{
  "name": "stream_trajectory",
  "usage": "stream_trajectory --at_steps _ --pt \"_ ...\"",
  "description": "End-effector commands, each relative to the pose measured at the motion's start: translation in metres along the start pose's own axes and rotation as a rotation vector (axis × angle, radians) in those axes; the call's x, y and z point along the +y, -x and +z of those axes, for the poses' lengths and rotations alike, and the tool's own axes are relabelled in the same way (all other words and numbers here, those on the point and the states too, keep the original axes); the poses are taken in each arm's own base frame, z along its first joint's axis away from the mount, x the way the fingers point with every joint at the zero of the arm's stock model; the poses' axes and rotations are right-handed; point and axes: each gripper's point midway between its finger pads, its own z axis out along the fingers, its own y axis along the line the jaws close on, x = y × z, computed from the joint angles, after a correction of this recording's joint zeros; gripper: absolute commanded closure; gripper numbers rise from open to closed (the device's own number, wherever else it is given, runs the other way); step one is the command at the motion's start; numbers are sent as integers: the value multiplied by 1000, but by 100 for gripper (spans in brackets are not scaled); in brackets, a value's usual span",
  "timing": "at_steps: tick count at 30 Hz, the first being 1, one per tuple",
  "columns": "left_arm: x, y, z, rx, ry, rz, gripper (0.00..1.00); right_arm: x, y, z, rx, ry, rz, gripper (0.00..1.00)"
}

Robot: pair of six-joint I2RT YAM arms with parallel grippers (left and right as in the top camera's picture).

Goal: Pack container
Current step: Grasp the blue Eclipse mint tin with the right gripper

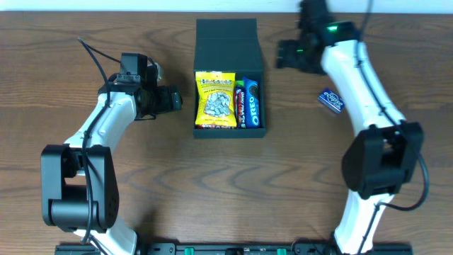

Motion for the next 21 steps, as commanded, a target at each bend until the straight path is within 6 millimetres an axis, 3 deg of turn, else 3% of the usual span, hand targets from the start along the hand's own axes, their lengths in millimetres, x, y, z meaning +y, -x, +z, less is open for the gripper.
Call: stream_trajectory --at_steps 1,5,13,21 --pt "-3 11 -10 -37 -1 25 5 -48 3 -1 15 -128 -329 12" --pt "-3 11 -10 -37 0 29 5 -78 -13 17 84 -144 -478 9" --pt "-3 11 -10 -37 0 29 5 -121 -52 59 171 -155 -520 8" --pt "-3 12 -10 -40 -1 30 5 -139 -69 77 179 -131 -470 9"
